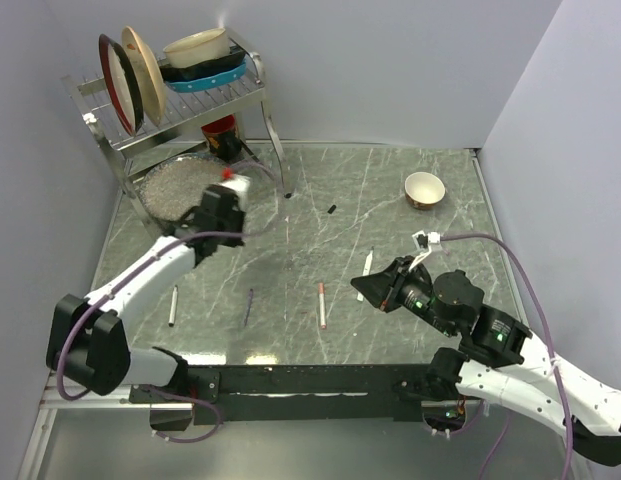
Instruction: Insert the pens into the pen caps
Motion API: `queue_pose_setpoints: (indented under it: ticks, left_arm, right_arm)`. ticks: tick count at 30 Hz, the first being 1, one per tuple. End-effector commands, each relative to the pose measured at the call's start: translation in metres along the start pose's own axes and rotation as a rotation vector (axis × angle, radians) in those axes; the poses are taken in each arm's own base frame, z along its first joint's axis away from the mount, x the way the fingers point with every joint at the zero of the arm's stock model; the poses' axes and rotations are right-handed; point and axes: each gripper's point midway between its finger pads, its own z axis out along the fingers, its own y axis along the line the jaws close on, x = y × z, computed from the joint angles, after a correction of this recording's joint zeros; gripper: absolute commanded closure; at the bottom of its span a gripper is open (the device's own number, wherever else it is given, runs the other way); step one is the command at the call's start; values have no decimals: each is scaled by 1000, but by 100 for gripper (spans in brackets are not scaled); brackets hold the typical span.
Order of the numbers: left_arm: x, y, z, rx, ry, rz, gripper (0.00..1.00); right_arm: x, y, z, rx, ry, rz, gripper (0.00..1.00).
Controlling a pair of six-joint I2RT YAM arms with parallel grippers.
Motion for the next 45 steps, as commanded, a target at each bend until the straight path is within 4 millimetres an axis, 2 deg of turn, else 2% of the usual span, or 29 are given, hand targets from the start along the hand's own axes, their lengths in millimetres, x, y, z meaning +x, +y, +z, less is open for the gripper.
queue_pose_setpoints:
  ticks: [1,2,5,9,13,19,25,27,28,30,33,37,38,39,40,41,42,44,45]
  left_arm:
    - [8,-45,5,189,9,537,99]
    - [26,-61,3,249,50,633,99]
    - [57,-78,7,329,102,877,99]
    - [79,-101,2,502,70,1060,99]
    - [103,-120,-4,647,80,1167,99]
    - [145,-133,-5,763,159,1281,99]
    - [165,-147,-4,818,173,1321,99]
    - [168,-146,3,791,188,1333,93]
    - [171,-146,4,791,196,1343,83]
    - [178,-143,6,787,238,1351,77]
    - [177,-148,7,784,247,1338,68]
    - [158,-155,0,738,217,1310,38]
    - [145,-157,-6,722,173,1299,34]
    - [136,-157,-9,698,148,1276,23]
    - [120,-157,-10,646,104,1262,6]
    - [104,-158,-19,621,52,1244,1]
    - [93,-159,-24,595,25,1206,1]
    - [57,-159,-38,518,-77,1140,1]
    - [47,-162,-45,512,-102,1086,1]
  right_arm:
    - [-19,-5,-10,44,-62,-40,100]
    - [-23,-6,-12,48,-77,-44,100]
    - [-32,-8,-20,58,-123,-30,100]
    - [-44,-9,-30,55,-185,-7,100]
    - [-52,-15,-40,76,-230,20,100]
    - [-58,-21,-51,99,-265,36,100]
    - [-56,-22,-49,108,-257,46,100]
    - [-55,-21,-48,98,-250,44,100]
    - [-55,-19,-48,95,-248,44,100]
    - [-55,-19,-48,96,-243,41,100]
    - [-56,-18,-50,95,-240,42,100]
    - [-59,-16,-55,92,-241,38,100]
    - [-60,-15,-56,91,-242,42,100]
    - [-60,-16,-57,93,-242,43,100]
    - [-60,-16,-57,92,-242,47,100]
    - [-59,-15,-58,88,-241,51,100]
    - [-60,-15,-58,85,-245,55,100]
    - [-58,-16,-59,79,-247,67,100]
    - [-58,-16,-59,77,-247,72,100]
